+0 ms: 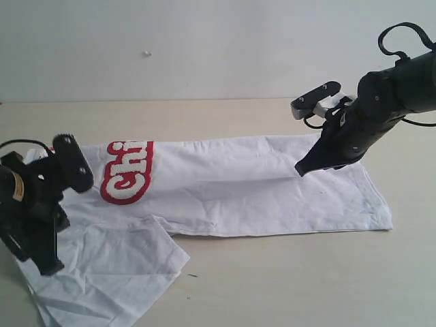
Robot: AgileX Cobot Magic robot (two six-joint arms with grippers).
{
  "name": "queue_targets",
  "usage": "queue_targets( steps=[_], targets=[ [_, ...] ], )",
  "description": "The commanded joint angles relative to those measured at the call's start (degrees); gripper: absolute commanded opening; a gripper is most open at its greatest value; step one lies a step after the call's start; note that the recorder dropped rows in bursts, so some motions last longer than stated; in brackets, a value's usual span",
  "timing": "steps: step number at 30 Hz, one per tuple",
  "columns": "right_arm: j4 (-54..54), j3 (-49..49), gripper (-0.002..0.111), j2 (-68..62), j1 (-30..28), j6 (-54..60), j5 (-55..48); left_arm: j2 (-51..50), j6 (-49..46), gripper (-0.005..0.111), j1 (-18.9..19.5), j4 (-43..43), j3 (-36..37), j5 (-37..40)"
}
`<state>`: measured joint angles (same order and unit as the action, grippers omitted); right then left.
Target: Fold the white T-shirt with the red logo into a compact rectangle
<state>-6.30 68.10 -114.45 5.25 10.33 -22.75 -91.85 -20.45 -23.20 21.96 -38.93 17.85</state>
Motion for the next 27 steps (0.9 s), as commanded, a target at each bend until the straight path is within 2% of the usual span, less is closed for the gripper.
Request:
queue_targets(
  steps=[1,3,5,9,13,17,20,23,27],
  targets=[
    [2.81,-0.26,0.0,0.44,0.11,0.13,-1.65,3.64,-1.61,0.037,-8.17,-0.89,1.7,5.27],
    [2.92,-0.26,0.0,0.44,0.11,0.13,-2.3,4.44,-1.61,0.044,-11.92,-1.66,1.7,10.24],
    [2.92,-0.26,0.0,0.44,0.11,0.13,-2.67,4.44,-1.61,0.045,-14.63,-3.42,1.7,14.31],
    [3.03,-0.26,0.0,0.44,0.11,0.13,-3.95,4.44,-2.0,0.045,-16.93,-7.61,2.26,18.15],
    [3.37,-0.26,0.0,0.44,0.11,0.13,-5.42,4.56,-2.11,0.047,-17.5,-10.97,2.26,20.47],
    [3.37,-0.26,0.0,0.44,0.11,1.62,-5.99,4.67,-3.55,0.065,-17.5,-17.4,2.26,20.49],
    [3.62,-0.26,0.0,0.44,0.11,1.6,-6.39,4.67,-3.55,0.065,-17.5,-18.93,2.26,20.49],
    [4.84,-0.26,0.0,0.44,0.11,1.6,-6.39,4.67,-8.53,0.065,-17.5,-26.47,2.26,20.6],
    [4.85,-0.26,0.0,0.44,0.11,1.6,-7.5,4.14,-12.26,0.065,-17.5,-30.21,2.26,20.37]
  ],
)
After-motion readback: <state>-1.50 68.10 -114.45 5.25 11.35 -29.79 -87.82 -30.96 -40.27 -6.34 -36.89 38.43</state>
